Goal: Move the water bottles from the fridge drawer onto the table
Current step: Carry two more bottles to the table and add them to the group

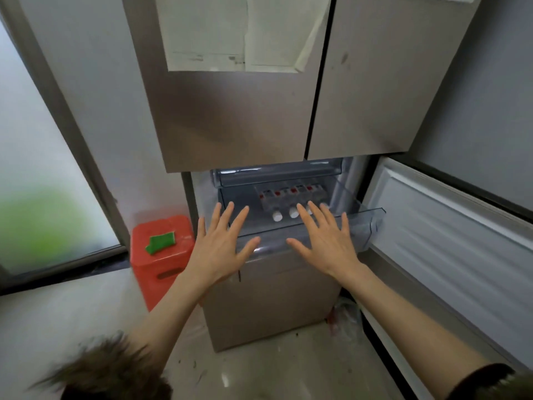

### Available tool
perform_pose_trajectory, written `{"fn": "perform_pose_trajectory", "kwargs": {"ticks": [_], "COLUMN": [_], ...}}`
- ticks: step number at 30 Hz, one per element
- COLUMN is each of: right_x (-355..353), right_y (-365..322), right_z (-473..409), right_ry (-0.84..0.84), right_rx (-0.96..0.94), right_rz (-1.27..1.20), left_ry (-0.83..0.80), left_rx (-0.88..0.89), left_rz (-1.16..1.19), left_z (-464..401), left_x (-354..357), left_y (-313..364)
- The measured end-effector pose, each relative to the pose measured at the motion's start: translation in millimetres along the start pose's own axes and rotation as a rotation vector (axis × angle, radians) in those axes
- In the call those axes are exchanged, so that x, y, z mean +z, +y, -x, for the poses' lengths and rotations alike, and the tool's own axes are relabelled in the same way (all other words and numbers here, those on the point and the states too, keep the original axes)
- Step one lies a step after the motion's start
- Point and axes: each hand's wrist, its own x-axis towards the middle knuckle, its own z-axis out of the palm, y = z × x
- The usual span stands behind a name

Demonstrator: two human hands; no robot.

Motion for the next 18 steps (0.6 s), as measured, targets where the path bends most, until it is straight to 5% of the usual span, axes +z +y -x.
{"fn": "perform_pose_trajectory", "kwargs": {"ticks": [18], "right_x": [107.8], "right_y": [89.6], "right_z": [-207.5], "right_ry": [-0.447], "right_rx": [0.121], "right_rz": [-0.274], "left_ry": [-0.423], "left_rx": [-0.304], "left_rz": [0.311], "left_z": [-226.4], "left_x": [133.8], "left_y": [4.4]}}
